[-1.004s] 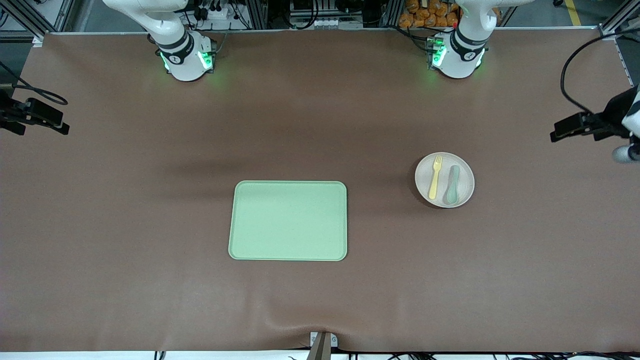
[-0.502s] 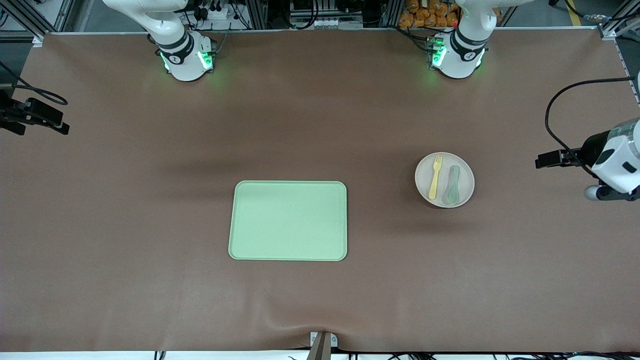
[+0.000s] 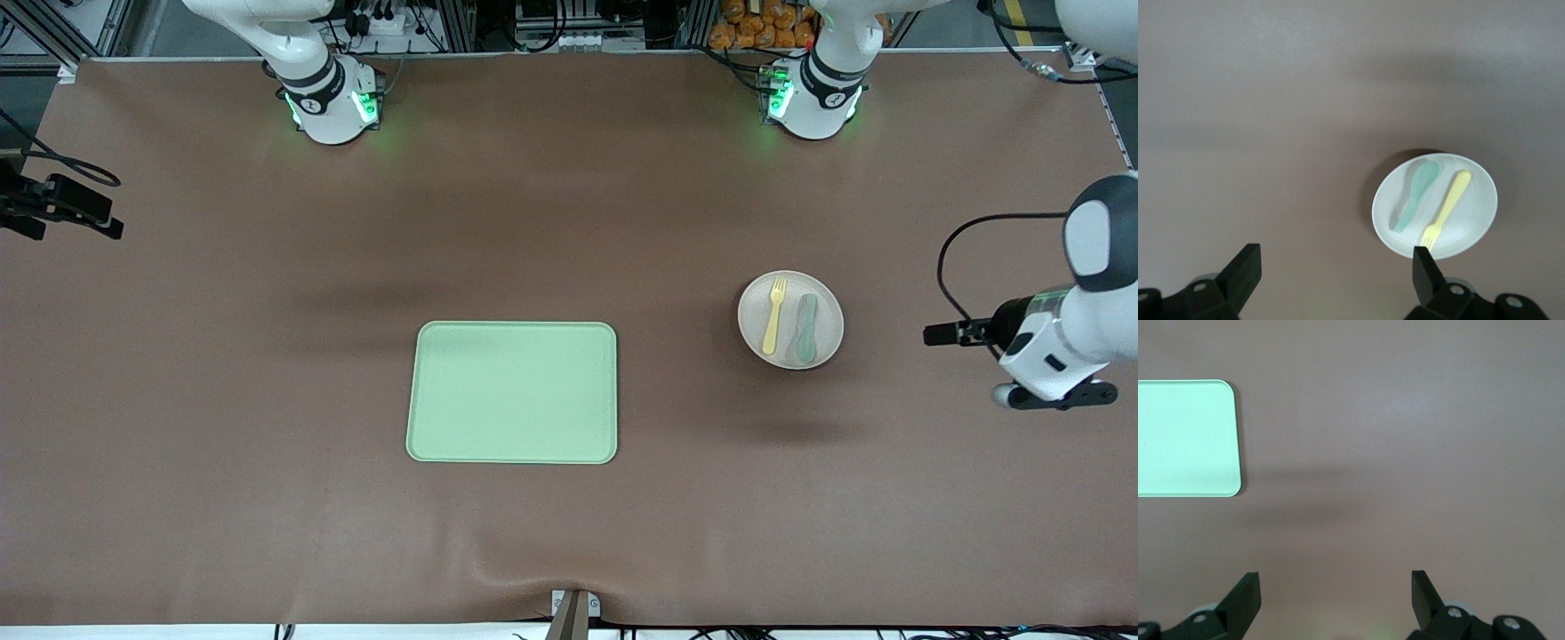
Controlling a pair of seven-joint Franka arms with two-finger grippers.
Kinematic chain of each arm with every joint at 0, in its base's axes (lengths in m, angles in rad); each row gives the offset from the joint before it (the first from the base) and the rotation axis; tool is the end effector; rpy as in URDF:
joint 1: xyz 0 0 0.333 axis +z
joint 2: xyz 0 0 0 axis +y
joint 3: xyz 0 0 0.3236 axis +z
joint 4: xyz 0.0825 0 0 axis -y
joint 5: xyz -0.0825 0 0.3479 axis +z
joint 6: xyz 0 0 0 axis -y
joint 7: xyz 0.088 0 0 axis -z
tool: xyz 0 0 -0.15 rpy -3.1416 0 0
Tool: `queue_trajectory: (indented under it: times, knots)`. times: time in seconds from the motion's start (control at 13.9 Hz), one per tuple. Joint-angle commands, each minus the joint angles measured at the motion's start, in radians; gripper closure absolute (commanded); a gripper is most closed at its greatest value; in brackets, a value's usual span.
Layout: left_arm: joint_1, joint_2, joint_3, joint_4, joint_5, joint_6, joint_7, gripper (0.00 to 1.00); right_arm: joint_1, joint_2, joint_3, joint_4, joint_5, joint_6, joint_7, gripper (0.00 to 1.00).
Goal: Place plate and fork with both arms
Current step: 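Reach the left gripper down to the rim of the white plate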
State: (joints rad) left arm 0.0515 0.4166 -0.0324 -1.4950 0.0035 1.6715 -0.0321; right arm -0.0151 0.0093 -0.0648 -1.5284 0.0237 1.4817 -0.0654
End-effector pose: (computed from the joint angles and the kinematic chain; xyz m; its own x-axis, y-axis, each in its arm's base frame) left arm 0.6115 0.0146 0.3905 0.9700 0.0499 -0.2378 0.0519 -0.9987 0.0022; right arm 0.5086 -0.0368 0.5951 0.9984 -0.0123 -0.0543 -0.0138 -0.9995 -0.0267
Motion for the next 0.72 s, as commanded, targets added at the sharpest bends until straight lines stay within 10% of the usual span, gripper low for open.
queue_trajectory:
  times: [0.0,0.65]
  knots:
    - [0.002,0.037,-0.001,-0.017,0.020,0.037,0.005,0.00,-0.012,-0.005,0.005,0.004,0.004,-0.009,-0.005,0.00]
    - [0.008,-0.064,-0.004,-0.471,0.035,0.431,-0.012,0.00,-0.020,-0.003,0.003,0.002,0.004,-0.009,-0.005,0.00]
